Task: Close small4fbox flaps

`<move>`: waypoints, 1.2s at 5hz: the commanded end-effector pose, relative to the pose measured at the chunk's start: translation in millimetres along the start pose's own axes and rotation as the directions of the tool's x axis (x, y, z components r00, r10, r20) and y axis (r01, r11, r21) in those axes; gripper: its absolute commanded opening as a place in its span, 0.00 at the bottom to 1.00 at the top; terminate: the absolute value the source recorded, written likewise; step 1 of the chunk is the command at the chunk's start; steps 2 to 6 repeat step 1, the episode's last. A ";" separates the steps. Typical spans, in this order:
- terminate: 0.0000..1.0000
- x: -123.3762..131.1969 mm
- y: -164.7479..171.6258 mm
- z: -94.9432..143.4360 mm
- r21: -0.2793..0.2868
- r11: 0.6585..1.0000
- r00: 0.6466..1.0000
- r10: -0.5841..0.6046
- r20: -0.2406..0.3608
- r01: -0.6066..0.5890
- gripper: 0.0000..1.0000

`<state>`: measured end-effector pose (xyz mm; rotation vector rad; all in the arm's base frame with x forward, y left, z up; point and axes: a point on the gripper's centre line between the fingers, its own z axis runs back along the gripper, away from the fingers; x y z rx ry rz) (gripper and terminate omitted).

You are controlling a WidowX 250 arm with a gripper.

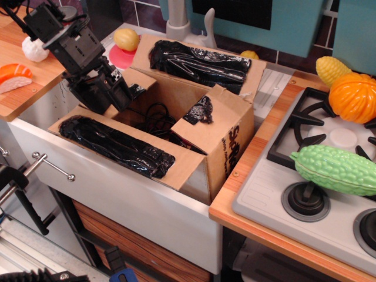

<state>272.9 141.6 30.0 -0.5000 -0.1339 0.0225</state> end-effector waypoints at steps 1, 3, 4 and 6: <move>1.00 3.6 1.5 6.3 0.047 0.998 0.999 -0.039 0.015 0.038 1.00; 1.00 3.6 1.5 6.3 0.047 0.998 0.999 -0.039 0.015 0.038 1.00; 1.00 3.6 1.5 6.3 0.047 0.998 0.999 -0.039 0.015 0.038 1.00; 1.00 3.6 1.5 6.3 0.047 0.998 0.999 -0.039 0.015 0.038 1.00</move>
